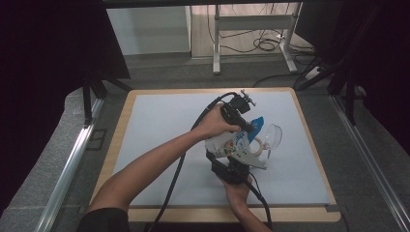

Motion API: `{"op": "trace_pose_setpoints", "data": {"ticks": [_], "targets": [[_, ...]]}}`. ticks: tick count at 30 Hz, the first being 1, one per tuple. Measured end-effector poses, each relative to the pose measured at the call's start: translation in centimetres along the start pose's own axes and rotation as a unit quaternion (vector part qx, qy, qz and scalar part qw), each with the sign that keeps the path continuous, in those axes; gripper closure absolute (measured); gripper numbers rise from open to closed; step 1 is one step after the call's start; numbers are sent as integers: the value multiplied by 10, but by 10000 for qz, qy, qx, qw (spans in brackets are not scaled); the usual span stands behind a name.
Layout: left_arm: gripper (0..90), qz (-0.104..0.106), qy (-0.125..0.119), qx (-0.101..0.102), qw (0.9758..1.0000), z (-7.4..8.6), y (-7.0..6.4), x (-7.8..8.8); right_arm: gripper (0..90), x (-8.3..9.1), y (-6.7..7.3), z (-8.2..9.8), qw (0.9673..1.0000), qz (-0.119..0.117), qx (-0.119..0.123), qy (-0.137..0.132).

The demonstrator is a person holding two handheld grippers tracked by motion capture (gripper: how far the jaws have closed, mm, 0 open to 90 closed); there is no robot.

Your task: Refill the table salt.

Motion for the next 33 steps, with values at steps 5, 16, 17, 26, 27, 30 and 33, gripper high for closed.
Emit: {"op": "trace_pose_setpoints", "data": {"ticks": [5, 16, 17, 26, 27, 30, 33], "targets": [[898, 3, 2, -1, 10000, 1, 0, 0, 525, 0, 0, 1, 10000, -8, 6, 9], [898, -1, -17, -9, 10000, -1, 0, 0, 525, 0, 0, 0, 10000, -18, 0, 4], [898, -1, -17, -9, 10000, -1, 0, 0, 525, 0, -1, 0, 10000, -15, 5, -2], [898, 0, 5, -24, 10000, -3, -1, -2, 525, 1, -3, -1, 10000, 4, -42, -7], [899, -1, 3, -23, 10000, -3, -1, -2, 525, 1, -3, 0, 10000, 4, -42, -6], [899, -3, 0, -21, 10000, -3, -1, -2, 525, 1, -3, -1, 10000, 6, -42, -8], [899, -4, -1, -26, 10000, -4, -1, -2, 525, 1, -3, -1, 10000, 6, -45, -15]]}}
Point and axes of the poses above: each handheld gripper's, and its own axes: x roughly backward along the jaws, z roughly out of its underside, y roughly to its left, the point moved 3 cm from there along -x, roughly forward along the jaws, and after that the axes turned 7 degrees about z, right-handed, at the moved point
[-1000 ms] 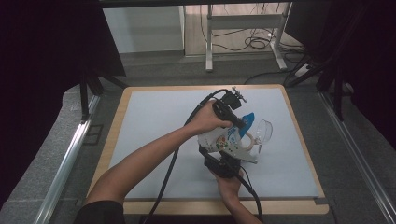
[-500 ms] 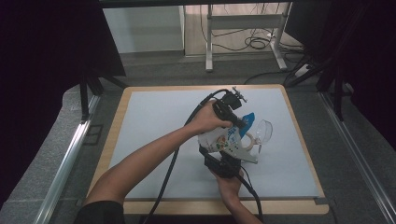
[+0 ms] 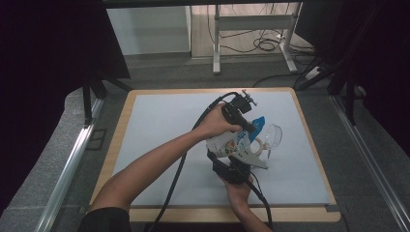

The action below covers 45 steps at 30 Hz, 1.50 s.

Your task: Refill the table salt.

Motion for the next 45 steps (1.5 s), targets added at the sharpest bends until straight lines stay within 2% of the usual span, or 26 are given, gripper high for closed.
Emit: {"op": "trace_pose_setpoints", "data": {"ticks": [10, 13, 45], "targets": [[898, 2, 26, -24, 10000, -1, -1, -1, 526, 0, 0, -1, 10000, 3, -43, 0], [899, 3, 46, -15, 10000, -1, -1, -3, 526, 1, 1, -2, 9998, -22, -186, 17], [898, -1, 69, 8, 10000, -1, 3, -5, 530, -2, -1, 0, 10000, 49, -73, -11]]}}
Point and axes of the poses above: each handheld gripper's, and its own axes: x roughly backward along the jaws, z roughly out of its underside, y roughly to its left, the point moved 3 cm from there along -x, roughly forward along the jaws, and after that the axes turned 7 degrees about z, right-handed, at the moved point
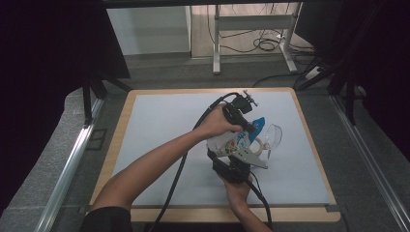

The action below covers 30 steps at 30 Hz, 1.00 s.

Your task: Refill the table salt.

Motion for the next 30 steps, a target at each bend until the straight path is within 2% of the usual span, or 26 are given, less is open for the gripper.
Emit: {"op": "trace_pose_setpoints", "data": {"ticks": [30], "targets": [[898, 22, -23, 9, 10000, 2, 0, 0, 531, -1, 0, 1, 10000, 1, 15, 17]]}}
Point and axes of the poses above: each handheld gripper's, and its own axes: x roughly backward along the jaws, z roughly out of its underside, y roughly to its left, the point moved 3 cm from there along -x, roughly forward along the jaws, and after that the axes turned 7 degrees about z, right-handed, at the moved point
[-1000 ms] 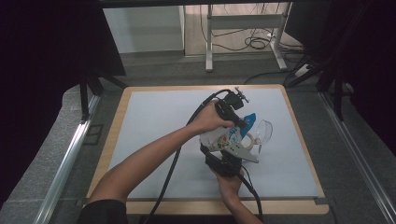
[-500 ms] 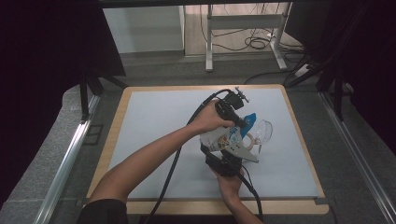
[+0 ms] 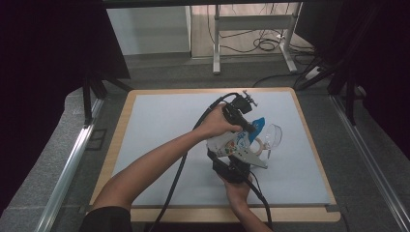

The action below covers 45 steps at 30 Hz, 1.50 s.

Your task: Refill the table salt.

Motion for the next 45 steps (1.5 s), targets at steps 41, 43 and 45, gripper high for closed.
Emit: {"op": "trace_pose_setpoints", "data": {"ticks": [41, 43, 45], "targets": [[898, -10, 86, 2, 10000, -1, 0, -2, 531, 1, 1, -2, 9999, -42, -105, 17], [898, -9, 77, 28, 10000, -1, 0, -2, 531, 1, 0, -2, 9998, -80, -200, 45], [898, -1, 76, 5, 10000, -1, 0, -2, 531, 1, 0, -2, 9997, -94, -237, 51]]}}
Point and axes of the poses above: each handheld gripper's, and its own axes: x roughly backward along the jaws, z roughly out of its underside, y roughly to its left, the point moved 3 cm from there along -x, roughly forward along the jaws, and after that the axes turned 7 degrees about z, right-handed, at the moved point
